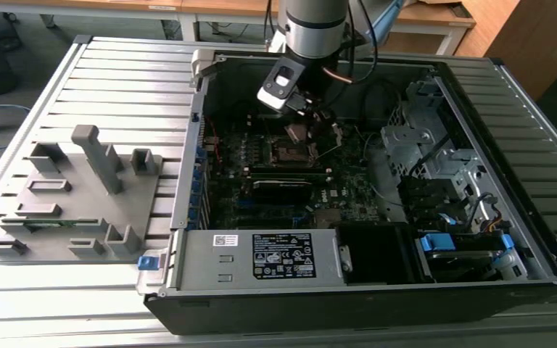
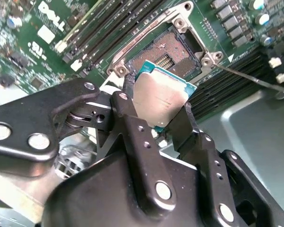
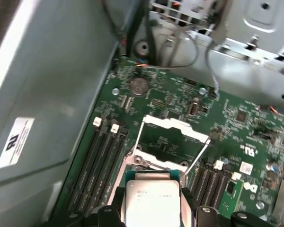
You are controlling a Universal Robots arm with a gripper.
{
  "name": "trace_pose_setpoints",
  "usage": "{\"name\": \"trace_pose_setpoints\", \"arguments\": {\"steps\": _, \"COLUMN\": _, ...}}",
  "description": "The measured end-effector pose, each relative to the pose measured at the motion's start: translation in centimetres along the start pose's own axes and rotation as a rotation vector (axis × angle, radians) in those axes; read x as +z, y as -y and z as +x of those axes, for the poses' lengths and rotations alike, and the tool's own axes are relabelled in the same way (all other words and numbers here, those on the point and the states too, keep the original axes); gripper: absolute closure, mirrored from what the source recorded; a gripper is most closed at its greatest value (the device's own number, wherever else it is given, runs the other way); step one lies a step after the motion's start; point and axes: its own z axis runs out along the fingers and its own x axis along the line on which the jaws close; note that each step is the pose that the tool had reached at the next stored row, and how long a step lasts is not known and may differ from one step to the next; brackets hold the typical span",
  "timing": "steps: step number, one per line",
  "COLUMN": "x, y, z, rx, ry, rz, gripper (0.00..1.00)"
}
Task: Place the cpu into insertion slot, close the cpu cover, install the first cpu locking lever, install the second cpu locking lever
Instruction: 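Place the cpu into insertion slot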
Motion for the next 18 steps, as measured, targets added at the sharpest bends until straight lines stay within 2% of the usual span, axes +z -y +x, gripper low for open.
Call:
{"name": "trace_pose_setpoints", "arguments": {"steps": 10, "x": 0.17, "y": 0.01, "z": 0.0, "rx": 0.181, "ry": 0.016, "rz": -0.0031, "gripper": 0.46}}
{"name": "trace_pose_setpoints", "arguments": {"steps": 11, "x": 0.17, "y": 0.02, "z": -0.01, "rx": 0.192, "ry": 0.017, "rz": -0.0032, "gripper": 0.46}}
{"name": "trace_pose_setpoints", "arguments": {"steps": 15, "x": 0.18, "y": 0.02, "z": 0.0, "rx": 0.194, "ry": 0.0171, "rz": -0.0034, "gripper": 0.46}}
{"name": "trace_pose_setpoints", "arguments": {"steps": 16, "x": 0.18, "y": 0.02, "z": 0.0, "rx": 0.194, "ry": 0.017, "rz": -0.0019, "gripper": 0.46}}
{"name": "trace_pose_setpoints", "arguments": {"steps": 17, "x": 0.2, "y": 0.01, "z": 0.0, "rx": 0.195, "ry": 0.0147, "rz": 0.0068, "gripper": 0.46}}
{"name": "trace_pose_setpoints", "arguments": {"steps": 18, "x": 0.22, "y": 0.0, "z": -0.01, "rx": 0.195, "ry": 0.0121, "rz": 0.0189, "gripper": 0.46}}
